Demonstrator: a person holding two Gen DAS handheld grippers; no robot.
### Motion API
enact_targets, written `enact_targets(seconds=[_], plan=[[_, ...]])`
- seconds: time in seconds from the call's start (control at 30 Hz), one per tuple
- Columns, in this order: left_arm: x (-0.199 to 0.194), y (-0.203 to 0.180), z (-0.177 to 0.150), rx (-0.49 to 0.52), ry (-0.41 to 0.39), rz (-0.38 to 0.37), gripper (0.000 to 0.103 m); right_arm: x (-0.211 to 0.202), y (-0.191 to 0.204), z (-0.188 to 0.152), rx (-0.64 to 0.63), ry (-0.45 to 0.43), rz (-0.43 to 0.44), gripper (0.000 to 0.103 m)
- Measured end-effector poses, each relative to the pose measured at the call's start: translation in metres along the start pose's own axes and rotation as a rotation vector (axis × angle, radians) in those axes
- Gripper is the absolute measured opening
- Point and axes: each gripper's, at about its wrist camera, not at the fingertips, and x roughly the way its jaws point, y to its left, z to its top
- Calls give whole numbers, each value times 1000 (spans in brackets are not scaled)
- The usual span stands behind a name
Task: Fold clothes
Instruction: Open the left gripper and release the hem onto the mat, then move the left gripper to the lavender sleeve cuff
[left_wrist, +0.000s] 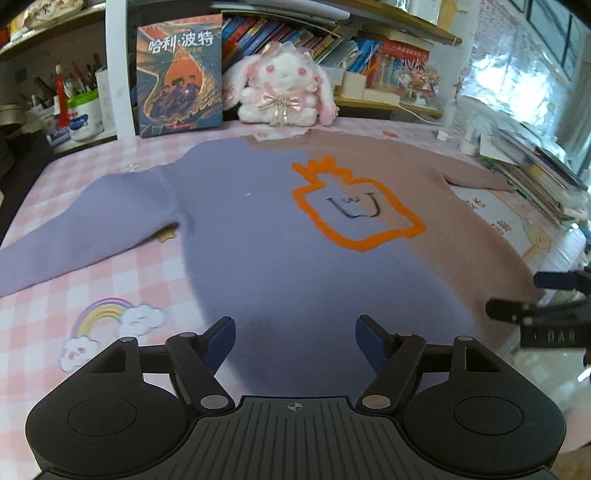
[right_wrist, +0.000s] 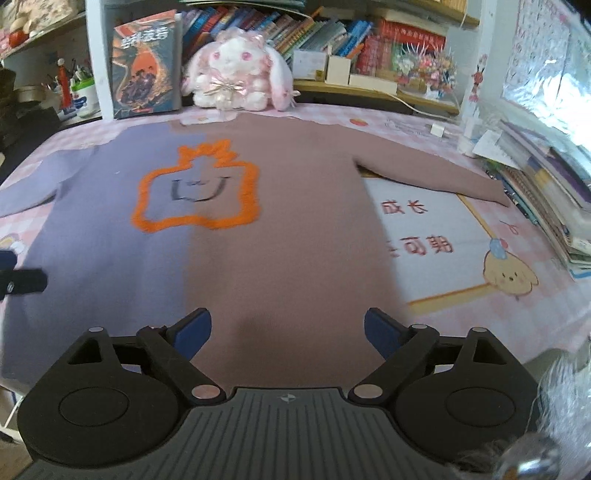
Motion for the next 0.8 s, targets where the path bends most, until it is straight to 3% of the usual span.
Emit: enact_targets(seconds=[0.2,0.4,0.5,0.8], plan=[[-7,41,-3,-1,6,-42,74,-14,54,-8,-3,0,-55,90],[-13,74,-6,-41,-5,-50,74,-17,79,-1,6,0,-94,93],[-19,101,-6,-107,-31,-10,74,-15,90,5,5,3,-93,93],[-31,191,-15,-396,-94,214,74,-10,111,15,-41,8,-83,93]])
